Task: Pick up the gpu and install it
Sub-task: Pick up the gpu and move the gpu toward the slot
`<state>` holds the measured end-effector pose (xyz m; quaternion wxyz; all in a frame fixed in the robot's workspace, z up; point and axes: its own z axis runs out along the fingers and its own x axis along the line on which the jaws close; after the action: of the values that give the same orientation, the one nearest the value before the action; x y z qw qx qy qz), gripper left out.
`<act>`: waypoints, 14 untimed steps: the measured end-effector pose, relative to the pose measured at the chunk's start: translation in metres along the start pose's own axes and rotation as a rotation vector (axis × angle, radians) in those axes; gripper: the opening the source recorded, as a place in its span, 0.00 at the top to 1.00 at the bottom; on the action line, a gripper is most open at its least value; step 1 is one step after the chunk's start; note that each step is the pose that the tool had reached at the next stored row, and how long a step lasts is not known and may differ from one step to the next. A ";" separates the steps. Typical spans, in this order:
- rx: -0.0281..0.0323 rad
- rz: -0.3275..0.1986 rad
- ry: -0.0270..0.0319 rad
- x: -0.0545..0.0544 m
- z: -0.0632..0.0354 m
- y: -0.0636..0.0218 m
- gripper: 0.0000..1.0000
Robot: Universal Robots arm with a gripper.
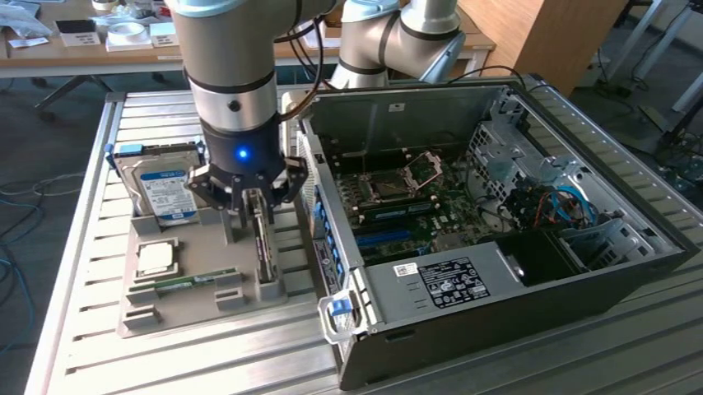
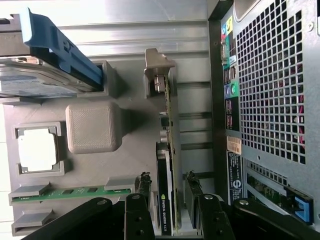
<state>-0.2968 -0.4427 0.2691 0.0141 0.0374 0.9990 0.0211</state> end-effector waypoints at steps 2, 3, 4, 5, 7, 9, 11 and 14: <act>0.0000 0.000 -0.0001 0.000 0.0019 -0.0006 0.58; 0.0000 0.000 0.0000 0.000 0.0028 -0.0009 0.58; -0.0001 0.000 0.0000 0.000 0.0036 -0.0011 0.58; 0.0000 0.000 -0.0001 0.000 0.0044 -0.0014 0.58; 0.0000 0.000 0.0000 0.000 0.0065 -0.0017 0.58; 0.0000 0.000 -0.0002 0.000 0.0092 -0.0019 0.58; -0.0001 0.000 -0.0005 0.000 0.0116 -0.0020 0.58; 0.0001 0.000 -0.0003 0.000 0.0116 -0.0020 0.58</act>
<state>-0.2969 -0.4442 0.2574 0.0143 0.0374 0.9990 0.0210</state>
